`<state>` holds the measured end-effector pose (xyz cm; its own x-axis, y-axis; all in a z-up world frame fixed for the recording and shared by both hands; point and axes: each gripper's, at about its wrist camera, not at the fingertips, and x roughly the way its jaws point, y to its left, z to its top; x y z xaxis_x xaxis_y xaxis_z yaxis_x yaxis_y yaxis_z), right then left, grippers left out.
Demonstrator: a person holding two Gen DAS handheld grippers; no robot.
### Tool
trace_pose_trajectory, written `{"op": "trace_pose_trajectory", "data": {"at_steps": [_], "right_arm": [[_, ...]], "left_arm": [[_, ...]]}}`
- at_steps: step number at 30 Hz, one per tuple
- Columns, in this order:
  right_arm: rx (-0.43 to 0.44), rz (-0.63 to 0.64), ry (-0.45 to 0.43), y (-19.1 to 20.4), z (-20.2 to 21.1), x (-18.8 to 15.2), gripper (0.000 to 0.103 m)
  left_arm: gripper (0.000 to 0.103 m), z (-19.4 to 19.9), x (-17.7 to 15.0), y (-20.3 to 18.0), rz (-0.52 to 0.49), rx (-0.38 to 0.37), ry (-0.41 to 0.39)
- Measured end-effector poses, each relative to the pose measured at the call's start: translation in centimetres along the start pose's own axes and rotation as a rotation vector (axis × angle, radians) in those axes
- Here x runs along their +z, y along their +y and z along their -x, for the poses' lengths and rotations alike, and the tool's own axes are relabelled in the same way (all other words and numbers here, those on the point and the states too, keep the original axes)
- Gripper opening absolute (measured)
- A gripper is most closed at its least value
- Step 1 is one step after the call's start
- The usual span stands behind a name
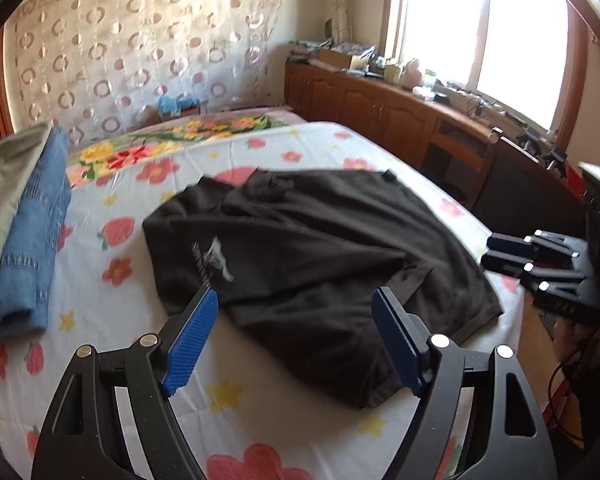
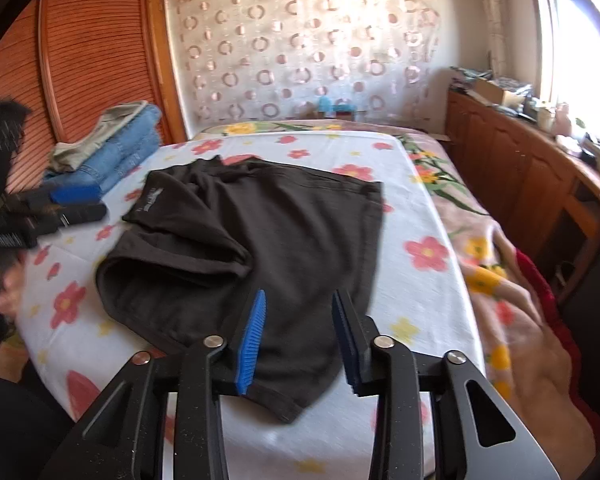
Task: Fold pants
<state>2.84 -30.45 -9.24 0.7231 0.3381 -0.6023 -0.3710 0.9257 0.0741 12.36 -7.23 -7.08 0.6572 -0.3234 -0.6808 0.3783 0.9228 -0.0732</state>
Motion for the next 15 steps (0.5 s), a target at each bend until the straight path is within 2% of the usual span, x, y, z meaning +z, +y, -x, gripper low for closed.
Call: {"op": "trace_pose_trajectory", "data": {"at_steps": [3,15], "right_arm": [[0.016,0.026,0.001,0.8,-0.7,0.7,0.029],[0.075,0.019,0.041,1.8,-3.9,1.9,0.029]], "left_arm": [[0.08,-0.8,-1.4,0.1,-0.002,0.009,0.037],[0.08,-1.8,-4.3,0.8,0.027,0.024,0.099]]}}
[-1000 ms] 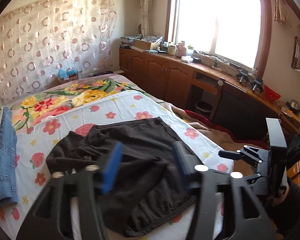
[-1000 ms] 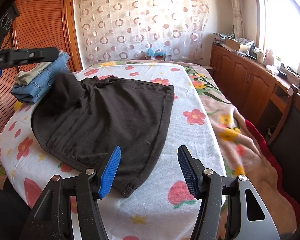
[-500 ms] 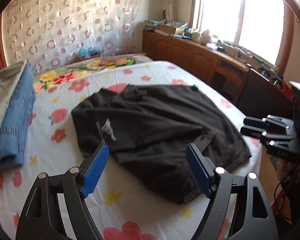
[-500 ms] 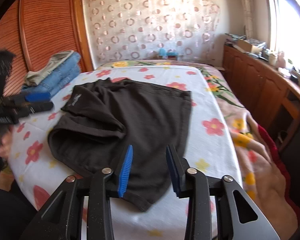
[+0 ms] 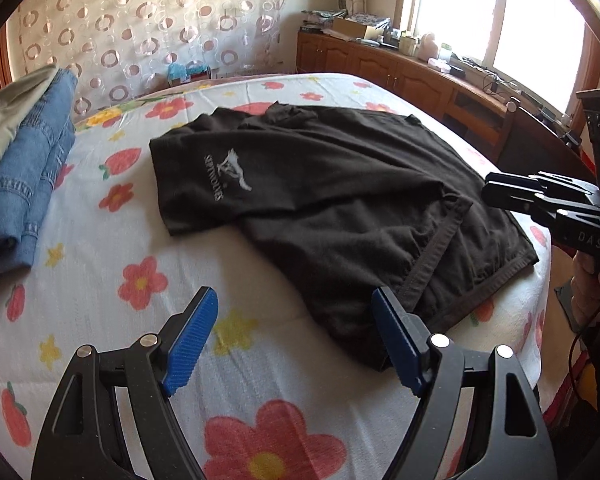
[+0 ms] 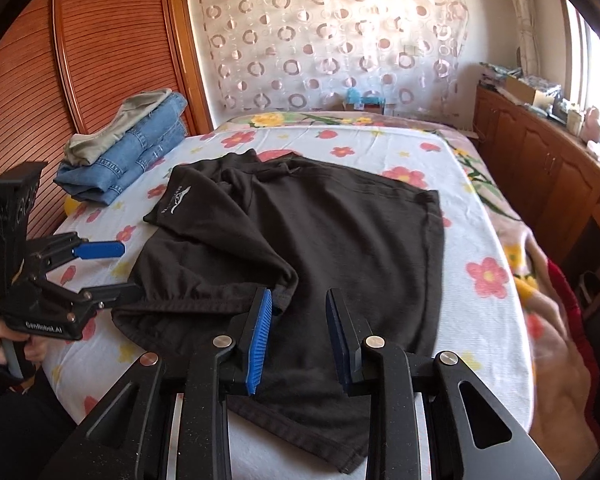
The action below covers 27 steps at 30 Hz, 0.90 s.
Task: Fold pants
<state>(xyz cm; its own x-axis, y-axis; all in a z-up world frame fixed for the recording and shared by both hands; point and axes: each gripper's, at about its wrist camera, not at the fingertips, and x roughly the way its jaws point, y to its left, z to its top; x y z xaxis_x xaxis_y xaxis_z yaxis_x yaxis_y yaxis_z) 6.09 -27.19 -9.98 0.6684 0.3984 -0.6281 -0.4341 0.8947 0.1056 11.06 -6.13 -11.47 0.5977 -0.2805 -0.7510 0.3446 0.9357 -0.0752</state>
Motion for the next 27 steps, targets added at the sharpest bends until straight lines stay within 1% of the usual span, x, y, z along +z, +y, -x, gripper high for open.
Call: {"op": "trace_pose_trajectory", "data": {"at_steps": [6,12,18,22,27], "right_arm": [[0.033,-0.027,0.044,-0.2,-2.5,0.5,0.029],[0.034,-0.026,0.076,0.0,-3.9,1.0,0.029],[0.037,-0.01,0.08,0.7,-4.7,1.5,0.029],[0.066,0.018,0.065,1.5,-4.5,1.7,0.029],[0.06,0.019,0.079,1.4,-5.2,1.7,0.025]], "left_arm": [[0.08,0.2,-0.7,0.5,0.008,0.0,-0.022],[0.08,0.1,-0.8,0.4,0.007,0.006,-0.039],[0.08,0.2,-0.9,0.4,0.008,0.006,-0.044],[0.08,0.2,-0.9,0.4,0.009,0.006,-0.047],[0.08,0.2,-0.9,0.4,0.01,0.005,-0.047]]}}
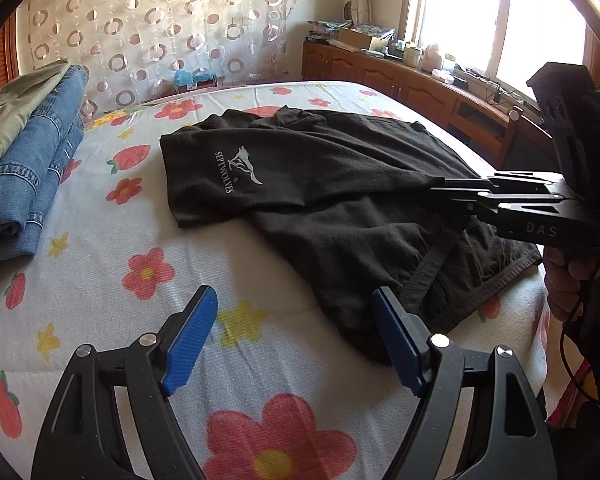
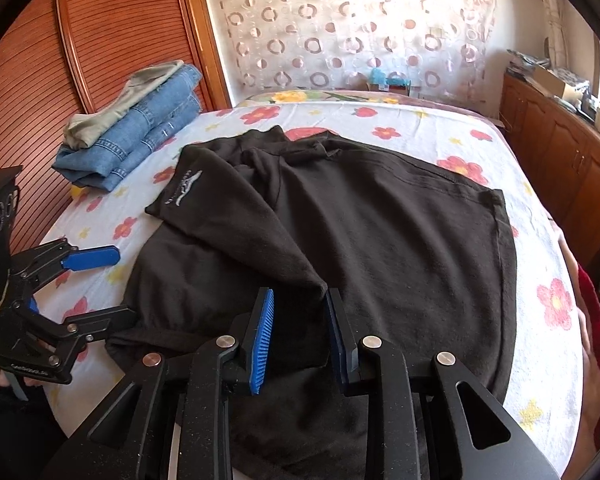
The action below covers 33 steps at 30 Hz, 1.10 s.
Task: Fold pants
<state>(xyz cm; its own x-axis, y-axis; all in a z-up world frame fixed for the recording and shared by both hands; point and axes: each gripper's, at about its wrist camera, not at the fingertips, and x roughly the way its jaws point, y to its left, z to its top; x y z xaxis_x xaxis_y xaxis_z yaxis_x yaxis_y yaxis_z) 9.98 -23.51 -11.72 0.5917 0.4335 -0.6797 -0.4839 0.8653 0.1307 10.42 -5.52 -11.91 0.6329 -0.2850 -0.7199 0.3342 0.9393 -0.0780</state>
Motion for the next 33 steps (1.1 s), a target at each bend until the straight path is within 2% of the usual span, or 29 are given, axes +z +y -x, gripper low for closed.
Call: {"op": "trace_pose_trajectory", "data": {"at_steps": [2,4,7,12,18,23,33], "right_arm": [[-0.005,-0.01,0.012,-0.2,-0.5,0.1,0.021],[-0.006,-0.012,0.015,-0.3,-0.5,0.2,0.012],[-0.002,-0.007,0.004,-0.2,-0.1,0.3,0.007],[0.017,0.017,-0.099,1.2,2.8,0.4,0.005],[0.013,0.048,-0.195,2.8,6.6,0.1,0.005],[-0.006,0.062,-0.228,3.3,8.3,-0.7,0.005],[-0.042,0.06,-0.283,3.2,11.7,-1.9,0.005]], "left_arm": [[0.08,0.0,0.0,0.0,0.001,-0.001,-0.001],[0.08,0.0,0.0,0.0,0.001,-0.001,-0.001],[0.08,0.0,0.0,0.0,0.0,0.001,0.0],[0.08,0.4,0.1,0.3,0.024,0.021,-0.01],[0.08,2.2,0.7,0.0,0.027,0.021,-0.067],[0.08,2.9,1.2,-0.4,0.019,0.008,-0.094],[0.08,2.9,1.2,-1.1,-0.001,-0.009,-0.1]]}}
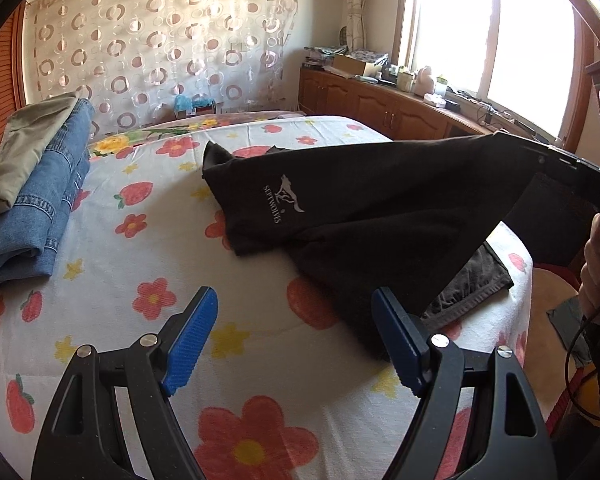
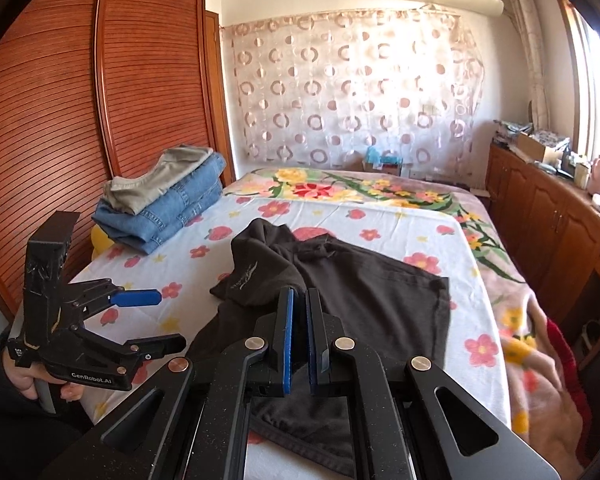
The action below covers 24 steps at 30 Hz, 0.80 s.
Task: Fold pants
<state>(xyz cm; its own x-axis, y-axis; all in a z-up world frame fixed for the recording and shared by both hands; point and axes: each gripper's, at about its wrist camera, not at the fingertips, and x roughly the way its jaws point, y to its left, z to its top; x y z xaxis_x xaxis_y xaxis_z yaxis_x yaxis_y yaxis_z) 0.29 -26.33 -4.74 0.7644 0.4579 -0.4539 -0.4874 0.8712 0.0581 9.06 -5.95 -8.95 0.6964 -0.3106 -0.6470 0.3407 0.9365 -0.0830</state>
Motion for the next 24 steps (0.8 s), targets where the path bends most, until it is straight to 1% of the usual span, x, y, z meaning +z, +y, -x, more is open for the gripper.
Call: {"op": "trace_pose_trajectory", "data": {"at_steps": [7,16,19,24], "right_arm": [[-0.029,-0.023,-0.005,-0.6,1.4,-0.9,0.005],[-0.065,-0.087,0.037,-1.8,2.1,-2.8,0.005],[-0.073,-0.115,0.069,-2.5,2.2,-3.9,0.005],[-0.088,-0.163,0.143,-4.1,1.0,-5.4,0.005]], "left_arm": [[0.08,0.3,0.2,-0.6,-0.015,-0.009,-0.013],[0.08,0.2,0.0,-1.3,-0.029,-0.019,-0.015],[0.08,-0.1,-0.2,-1.5,-0.033,-0.025,-0.007],[0.08,-0.6,-0.5,-1.8,-0.026,-0.031,0.01]]}}
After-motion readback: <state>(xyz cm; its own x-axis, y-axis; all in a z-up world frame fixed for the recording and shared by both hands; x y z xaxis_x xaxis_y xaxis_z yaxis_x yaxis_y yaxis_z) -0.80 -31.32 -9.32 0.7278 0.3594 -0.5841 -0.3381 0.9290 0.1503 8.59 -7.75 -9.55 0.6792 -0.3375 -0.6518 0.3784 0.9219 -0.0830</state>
